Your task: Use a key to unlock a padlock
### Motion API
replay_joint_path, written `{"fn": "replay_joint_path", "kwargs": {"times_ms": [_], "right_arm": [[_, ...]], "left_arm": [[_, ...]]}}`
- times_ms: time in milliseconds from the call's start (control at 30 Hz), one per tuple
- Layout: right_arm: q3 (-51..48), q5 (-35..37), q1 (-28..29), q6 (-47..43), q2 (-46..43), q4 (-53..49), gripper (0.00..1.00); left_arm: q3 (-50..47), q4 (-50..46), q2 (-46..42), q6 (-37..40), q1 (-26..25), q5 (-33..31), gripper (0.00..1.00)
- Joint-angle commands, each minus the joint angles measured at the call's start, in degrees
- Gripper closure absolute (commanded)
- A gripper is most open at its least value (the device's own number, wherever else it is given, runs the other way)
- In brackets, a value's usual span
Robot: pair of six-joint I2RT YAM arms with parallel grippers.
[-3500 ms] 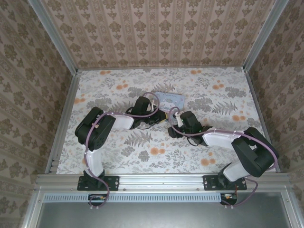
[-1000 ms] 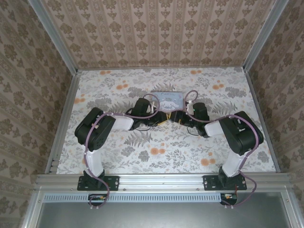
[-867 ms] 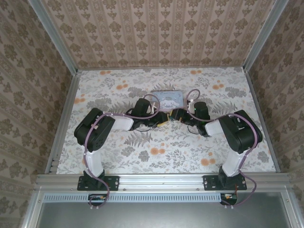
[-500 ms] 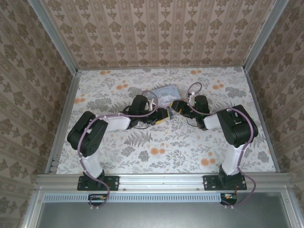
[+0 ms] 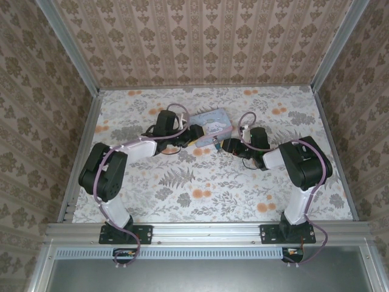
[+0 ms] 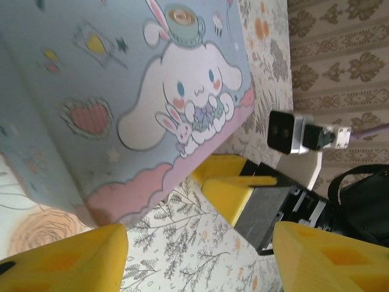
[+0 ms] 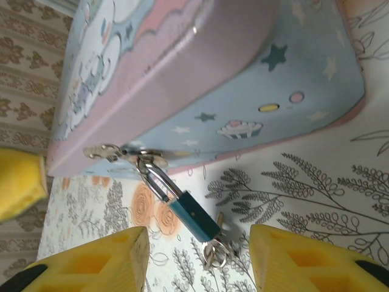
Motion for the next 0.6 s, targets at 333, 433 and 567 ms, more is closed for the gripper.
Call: {"fn": "replay_joint_path", "kwargs": {"times_ms": [333, 433, 567], "right_arm": [[5.07, -4.98, 1.70, -4.69, 3.28, -3.81, 0.59], [5.59, -4.72, 2.28, -5.06, 3.76, -4.37, 0.59], [5.50, -4.33, 2.63, -5.15, 4.31, -4.54, 0.62]], "left_arm": [[2.65, -1.69, -0.17, 2.39, 2.14, 0.26, 0.35], [2.48, -0.94, 0.10, 1.90, 2.23, 0.51, 0.35], [2.00, 0.15, 0.54, 1.17, 2.18, 0.87, 0.35]]}}
